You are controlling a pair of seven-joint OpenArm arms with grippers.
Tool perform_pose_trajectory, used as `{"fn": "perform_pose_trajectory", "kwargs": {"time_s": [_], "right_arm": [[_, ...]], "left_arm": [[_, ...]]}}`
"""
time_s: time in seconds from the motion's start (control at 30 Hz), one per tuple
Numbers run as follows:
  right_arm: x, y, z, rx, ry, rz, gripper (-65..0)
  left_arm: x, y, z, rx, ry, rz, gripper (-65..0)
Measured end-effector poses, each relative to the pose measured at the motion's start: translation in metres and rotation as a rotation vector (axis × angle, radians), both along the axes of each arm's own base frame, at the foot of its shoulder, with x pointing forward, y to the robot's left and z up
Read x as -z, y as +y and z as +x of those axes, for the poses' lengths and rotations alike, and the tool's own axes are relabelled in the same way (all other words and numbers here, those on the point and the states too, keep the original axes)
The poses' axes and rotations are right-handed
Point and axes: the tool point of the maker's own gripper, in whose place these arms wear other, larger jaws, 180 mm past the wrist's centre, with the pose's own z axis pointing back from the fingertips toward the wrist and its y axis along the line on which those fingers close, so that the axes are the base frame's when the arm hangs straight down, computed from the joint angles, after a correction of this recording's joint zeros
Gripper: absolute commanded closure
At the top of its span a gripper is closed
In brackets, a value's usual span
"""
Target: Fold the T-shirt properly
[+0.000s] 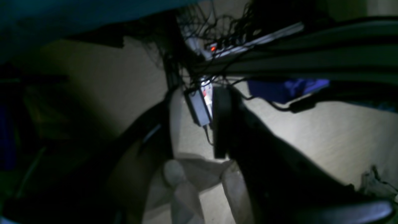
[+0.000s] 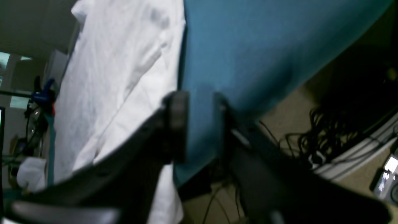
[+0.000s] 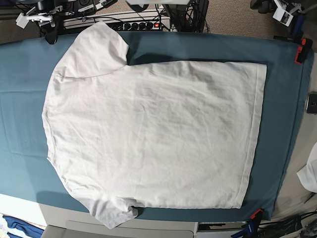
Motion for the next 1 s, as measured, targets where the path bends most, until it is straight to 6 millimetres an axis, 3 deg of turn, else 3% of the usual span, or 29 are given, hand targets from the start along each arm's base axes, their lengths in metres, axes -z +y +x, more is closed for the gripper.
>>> {"fn": "perform_pose_trajectory", "kwargs": {"time_s": [0.2, 0.37, 0.63, 0.83, 0.93, 1.0], "right_arm": [[-0.002, -0.005, 0.011, 0.003, -0.018, -0.057, -17.7], [0.001, 0.005, 0.031, -0.052, -0.022, -0.064, -28.9], [0.016, 0.041, 0.044, -0.134, -0.008, 0.023, -28.9], [0.023, 0.069, 0.050, -0.186, -0.006, 0.074, -28.9], [0.026, 0.076, 0.048, -0.209, 0.006, 0.084, -26.7], [0.029, 0.078, 0.044, -0.226, 0.032, 0.079, -15.2]], "left_arm": [[0.000, 0.000, 0.000, -0.001, -0.001, -0.001, -18.4], [0.000, 0.000, 0.000, -0.001, -0.001, -0.001, -18.4], [0.000, 0.001, 0.000, 0.002, 0.001, 0.005, -18.4], [0.002, 0.009, 0.015, -0.057, -0.028, 0.034, -18.4], [0.003, 0.009, 0.015, -0.054, -0.023, 0.036, -18.4], [0.002, 0.009, 0.019, -0.055, -0.036, 0.035, -18.4]]}}
